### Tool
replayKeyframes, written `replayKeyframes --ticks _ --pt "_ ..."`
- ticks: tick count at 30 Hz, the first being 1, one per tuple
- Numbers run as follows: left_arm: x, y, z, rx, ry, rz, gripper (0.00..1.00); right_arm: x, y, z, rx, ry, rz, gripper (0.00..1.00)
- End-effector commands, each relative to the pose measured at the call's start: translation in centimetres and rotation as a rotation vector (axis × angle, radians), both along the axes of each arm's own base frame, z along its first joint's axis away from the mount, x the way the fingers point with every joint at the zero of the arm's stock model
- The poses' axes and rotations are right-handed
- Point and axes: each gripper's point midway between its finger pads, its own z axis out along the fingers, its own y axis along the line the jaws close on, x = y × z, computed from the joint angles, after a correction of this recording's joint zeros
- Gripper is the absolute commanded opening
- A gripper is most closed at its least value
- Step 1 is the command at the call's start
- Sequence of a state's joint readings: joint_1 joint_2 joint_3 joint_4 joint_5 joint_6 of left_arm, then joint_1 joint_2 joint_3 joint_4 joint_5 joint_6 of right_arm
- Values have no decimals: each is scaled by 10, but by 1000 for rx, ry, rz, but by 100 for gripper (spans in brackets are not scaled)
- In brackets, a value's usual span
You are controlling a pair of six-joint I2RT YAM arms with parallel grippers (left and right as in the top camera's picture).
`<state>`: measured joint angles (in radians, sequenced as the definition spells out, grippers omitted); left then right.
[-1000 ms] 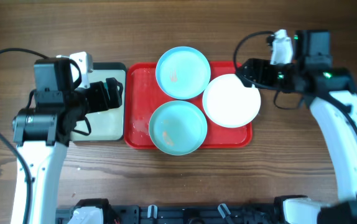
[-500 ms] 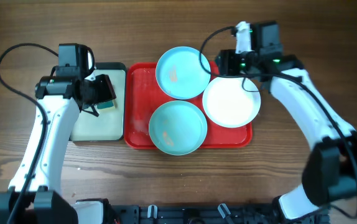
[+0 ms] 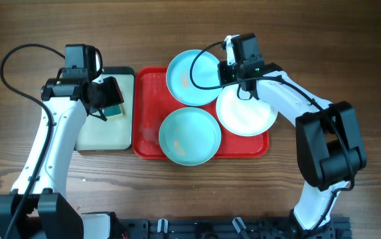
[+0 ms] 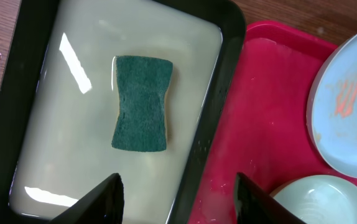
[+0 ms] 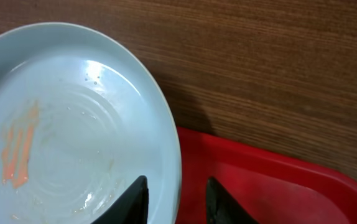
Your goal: Clean dirty plates on tray and stack at the side
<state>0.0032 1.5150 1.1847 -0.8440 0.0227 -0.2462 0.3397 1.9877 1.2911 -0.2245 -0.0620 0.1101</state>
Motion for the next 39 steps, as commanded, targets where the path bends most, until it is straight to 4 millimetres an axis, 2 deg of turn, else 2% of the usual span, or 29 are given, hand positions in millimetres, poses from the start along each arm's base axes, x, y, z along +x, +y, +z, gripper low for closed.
replayKeyframes --ticks 1,15,19,25,32,39 --pt "4 5 3 10 -11 20 52 5 1 -5 -10 -8 1 23" --pt "4 5 3 10 -11 20 51 6 1 -33 -21 22 1 20" --pt "4 5 3 10 -10 20 51 8 2 -31 -18 14 0 16" --pt "4 5 3 13 -10 21 51 11 3 -15 -7 -16 1 20" --pt "4 5 3 13 -10 21 45 10 3 -12 -8 -19 4 7" --pt "4 5 3 13 -9 21 43 13 4 -8 -3 -35 4 22"
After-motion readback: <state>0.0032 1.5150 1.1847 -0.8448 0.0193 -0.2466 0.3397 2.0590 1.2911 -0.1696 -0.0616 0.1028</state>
